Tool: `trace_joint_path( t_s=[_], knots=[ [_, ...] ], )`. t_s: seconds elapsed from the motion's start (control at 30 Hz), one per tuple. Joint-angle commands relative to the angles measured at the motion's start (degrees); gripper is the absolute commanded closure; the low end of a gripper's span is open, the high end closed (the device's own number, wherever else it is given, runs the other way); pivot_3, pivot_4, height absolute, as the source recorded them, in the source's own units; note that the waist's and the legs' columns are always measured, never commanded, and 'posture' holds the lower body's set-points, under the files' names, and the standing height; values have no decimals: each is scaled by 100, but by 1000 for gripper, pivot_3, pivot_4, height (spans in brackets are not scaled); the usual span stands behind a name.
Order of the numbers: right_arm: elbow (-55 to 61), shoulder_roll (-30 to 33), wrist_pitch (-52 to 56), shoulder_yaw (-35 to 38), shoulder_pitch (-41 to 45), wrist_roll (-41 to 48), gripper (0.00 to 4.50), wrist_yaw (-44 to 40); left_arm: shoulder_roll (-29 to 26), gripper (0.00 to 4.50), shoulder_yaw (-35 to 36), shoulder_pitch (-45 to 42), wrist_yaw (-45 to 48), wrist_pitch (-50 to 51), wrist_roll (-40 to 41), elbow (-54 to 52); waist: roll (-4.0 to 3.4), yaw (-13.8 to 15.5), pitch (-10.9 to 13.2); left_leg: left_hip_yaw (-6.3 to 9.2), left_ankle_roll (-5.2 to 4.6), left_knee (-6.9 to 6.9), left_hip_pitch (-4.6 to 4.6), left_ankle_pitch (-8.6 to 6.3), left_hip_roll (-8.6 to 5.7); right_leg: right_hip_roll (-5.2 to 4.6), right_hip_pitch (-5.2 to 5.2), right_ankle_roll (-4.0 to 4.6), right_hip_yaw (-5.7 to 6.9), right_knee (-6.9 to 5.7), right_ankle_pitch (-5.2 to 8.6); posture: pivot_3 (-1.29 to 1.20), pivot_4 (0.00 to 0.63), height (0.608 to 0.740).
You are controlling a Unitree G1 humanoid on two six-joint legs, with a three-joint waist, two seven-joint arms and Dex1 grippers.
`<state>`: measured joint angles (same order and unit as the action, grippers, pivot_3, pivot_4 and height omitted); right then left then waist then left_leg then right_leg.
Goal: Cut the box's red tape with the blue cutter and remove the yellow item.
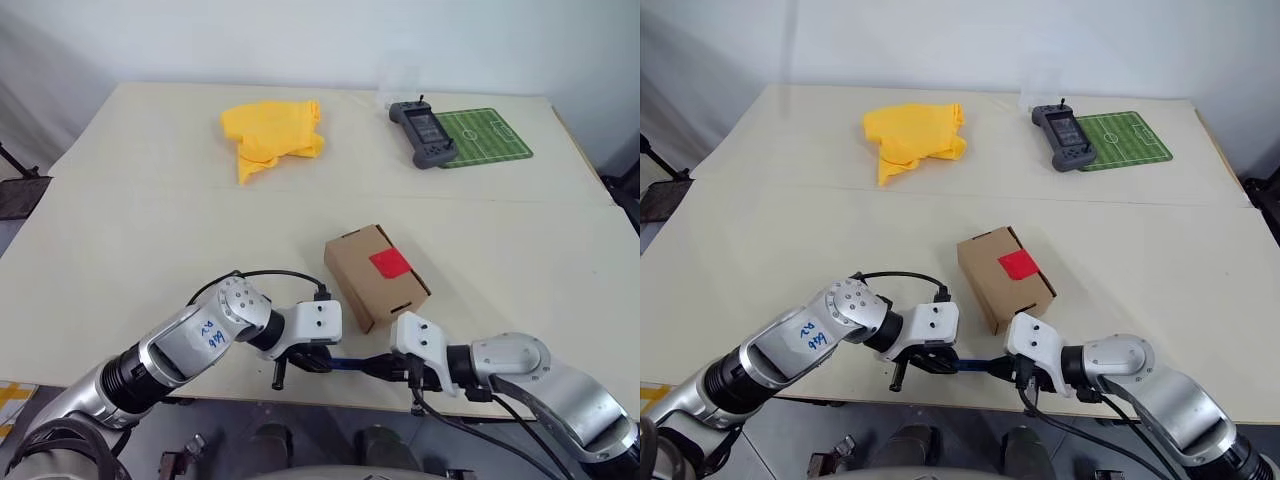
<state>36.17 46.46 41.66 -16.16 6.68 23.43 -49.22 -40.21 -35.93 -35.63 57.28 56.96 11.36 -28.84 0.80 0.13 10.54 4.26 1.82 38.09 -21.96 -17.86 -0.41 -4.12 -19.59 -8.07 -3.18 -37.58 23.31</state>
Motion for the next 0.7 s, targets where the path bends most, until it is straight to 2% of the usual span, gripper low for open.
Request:
trace_joint_path(
  t_s=[0.03, 0.7],
  knots=[
    [-86, -112, 96, -236, 18, -77, 4483, 27, 109, 4092, -209, 40, -21, 7, 13, -33, 0, 4, 0, 0, 0, 0, 0, 0, 0, 0, 1, 0, 1, 1, 0, 0, 150, 740],
    [-766, -499, -817, -455, -194, -244, 4483, -344, 251, 4092, -245, 142, -119, -519, -189, 380, 0, 99, -4, 5, -2, -1, 13, -1, -8, -10, 23, -2, 8, 16, -1, 0, 150, 740]
  ],
)
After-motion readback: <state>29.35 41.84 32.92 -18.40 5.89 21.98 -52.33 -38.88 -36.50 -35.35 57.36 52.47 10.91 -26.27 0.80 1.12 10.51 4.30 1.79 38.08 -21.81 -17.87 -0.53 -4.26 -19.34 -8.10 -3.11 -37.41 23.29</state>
